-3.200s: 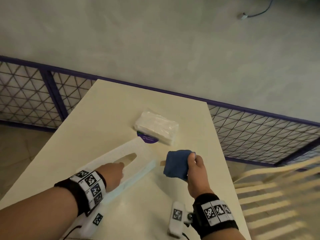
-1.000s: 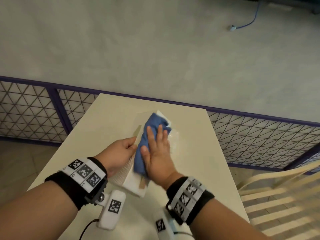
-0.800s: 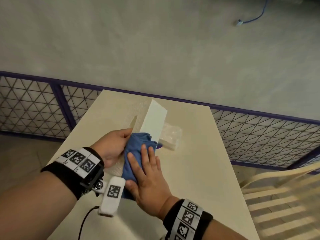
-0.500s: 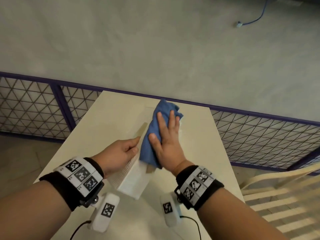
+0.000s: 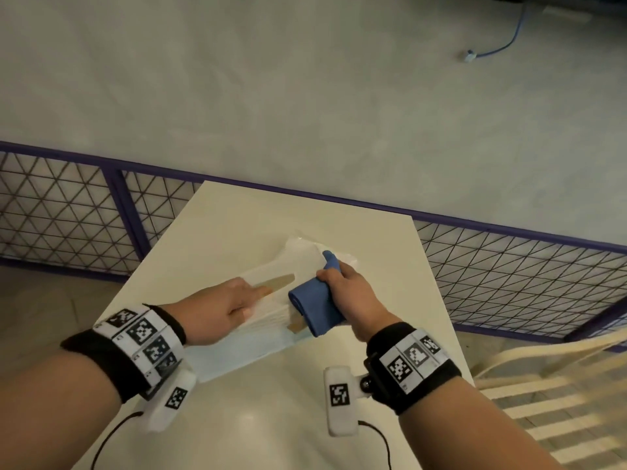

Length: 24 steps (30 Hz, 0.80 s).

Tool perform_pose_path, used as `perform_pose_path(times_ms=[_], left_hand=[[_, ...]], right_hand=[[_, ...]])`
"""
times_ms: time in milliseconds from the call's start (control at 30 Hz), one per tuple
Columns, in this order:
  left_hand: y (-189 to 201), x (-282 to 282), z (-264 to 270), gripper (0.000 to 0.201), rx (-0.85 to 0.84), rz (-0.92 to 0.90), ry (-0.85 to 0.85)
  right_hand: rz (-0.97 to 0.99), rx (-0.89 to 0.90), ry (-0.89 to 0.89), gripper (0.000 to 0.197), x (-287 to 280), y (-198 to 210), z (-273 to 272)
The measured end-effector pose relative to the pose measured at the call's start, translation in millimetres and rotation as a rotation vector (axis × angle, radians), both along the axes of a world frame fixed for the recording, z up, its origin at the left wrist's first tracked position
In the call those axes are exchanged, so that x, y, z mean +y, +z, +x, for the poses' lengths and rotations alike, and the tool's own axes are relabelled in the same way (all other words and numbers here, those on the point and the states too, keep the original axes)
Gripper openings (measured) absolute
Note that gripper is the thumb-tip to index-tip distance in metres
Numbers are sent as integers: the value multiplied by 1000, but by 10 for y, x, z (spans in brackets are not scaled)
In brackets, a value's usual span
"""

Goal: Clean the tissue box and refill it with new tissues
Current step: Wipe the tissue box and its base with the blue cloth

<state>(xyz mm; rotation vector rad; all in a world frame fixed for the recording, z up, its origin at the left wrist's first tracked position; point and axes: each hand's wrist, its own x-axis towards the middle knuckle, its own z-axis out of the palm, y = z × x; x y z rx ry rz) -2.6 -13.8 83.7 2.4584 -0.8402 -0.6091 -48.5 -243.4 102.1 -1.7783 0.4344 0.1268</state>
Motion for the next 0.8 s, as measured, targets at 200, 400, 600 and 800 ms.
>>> perform_pose_path(times_ms=[200,400,600,800], left_hand=[[-97,-427,-344,131,-431,152,114],[-212,-351,-171,116,-517,-225,318],[-155,5,-85,91,-425,-313,256],[-28,-87,-138,74,-384,-426,368]], right_hand=[[206,-14,-197,44,406,-117,57],[18,-177,-186,34,449,13,-36],[27,-178,-386,34,4,236,-91],[-81,-363,-79,26,279,356,-173]])
